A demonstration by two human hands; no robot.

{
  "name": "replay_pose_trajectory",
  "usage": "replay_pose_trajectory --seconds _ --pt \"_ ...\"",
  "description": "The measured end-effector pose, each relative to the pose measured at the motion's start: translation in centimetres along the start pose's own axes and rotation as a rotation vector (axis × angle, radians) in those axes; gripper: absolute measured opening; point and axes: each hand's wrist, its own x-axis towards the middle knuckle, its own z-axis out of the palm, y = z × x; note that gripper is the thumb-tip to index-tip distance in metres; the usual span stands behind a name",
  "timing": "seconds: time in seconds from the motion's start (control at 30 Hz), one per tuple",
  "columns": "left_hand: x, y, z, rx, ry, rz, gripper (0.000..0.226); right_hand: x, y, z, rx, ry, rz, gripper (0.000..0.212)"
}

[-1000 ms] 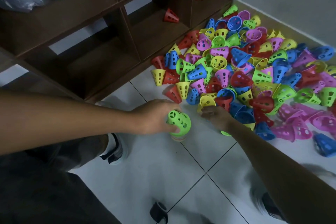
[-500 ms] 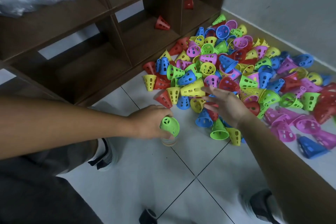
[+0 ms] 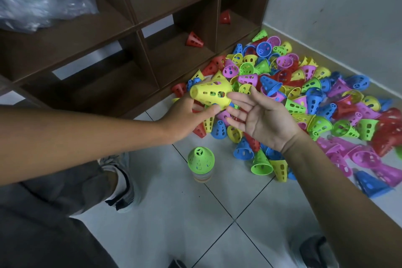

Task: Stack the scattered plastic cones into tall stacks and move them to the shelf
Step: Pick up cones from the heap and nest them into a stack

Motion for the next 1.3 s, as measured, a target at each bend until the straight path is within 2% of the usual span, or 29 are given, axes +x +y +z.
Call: replay_pose_trajectory --seconds 0.1,0.17,0.3,0.4,0.47,0.53,0.6,0.67,0.8,0.97,1.17,1.27,1.3 --pt "-0.1 -0.1 -0.4 -0.055 0.051 0.023 0.045 0.2 0.0 0.1 -0.048 -0.029 0.01 0.041" --pt "-0.5 -0.2 -0.9 -0.052 0.08 0.014 0.041 0.5 0.3 -0.1 -0.115 0.015 0.04 0.038" --pt "-1.8 -0.3 -1.7 0.055 0.008 0.052 0.022 0.7 1.4 -2.5 -0.417 0.3 0.076 0.035" --pt "-3.3 -0.6 -2.2 0.183 -0.065 0.093 0.026 1.1 3.3 -5.6 -0.716 0.487 0.14 0.022" --pt "-4.0 -0.7 -2.5 0.32 -0.141 0.145 0.03 1.3 5.0 -7.8 -0.99 0.54 0.207 0.027" --pt "-4.4 -0.8 -2.5 0.396 -0.216 0.185 0.036 1.2 6.8 -9.3 -1.217 0.536 0.268 0.027" --pt "-4.6 -0.9 -2.5 0.439 -0.268 0.183 0.032 0.8 8.4 -10.4 -1.434 0.457 0.33 0.025" --pt "-4.8 -1.5 -2.4 0.488 -0.295 0.175 0.028 0.6 9.9 -11.3 -1.575 0.388 0.363 0.032" --pt "-4.9 -3.0 -1.9 0.569 -0.337 0.134 0.033 0.1 11.9 -12.6 -1.676 0.323 0.429 0.056" --pt "-4.8 -5.0 -1.4 0.637 -0.368 0.094 0.058 0.0 12.5 -13.3 -1.829 0.286 0.42 0.065" --pt "-4.6 -6.5 -0.9 0.72 -0.401 0.084 0.061 0.1 12.0 -13.0 -1.735 0.341 0.38 0.055" --pt "-4.3 -7.1 -0.7 0.767 -0.425 0.045 0.064 0.8 11.3 -12.5 -1.545 0.402 0.248 0.026" --pt "-4.2 -7.2 -0.6 0.788 -0.438 0.023 0.064 1.0 11.0 -12.2 -1.48 0.437 0.201 0.023"
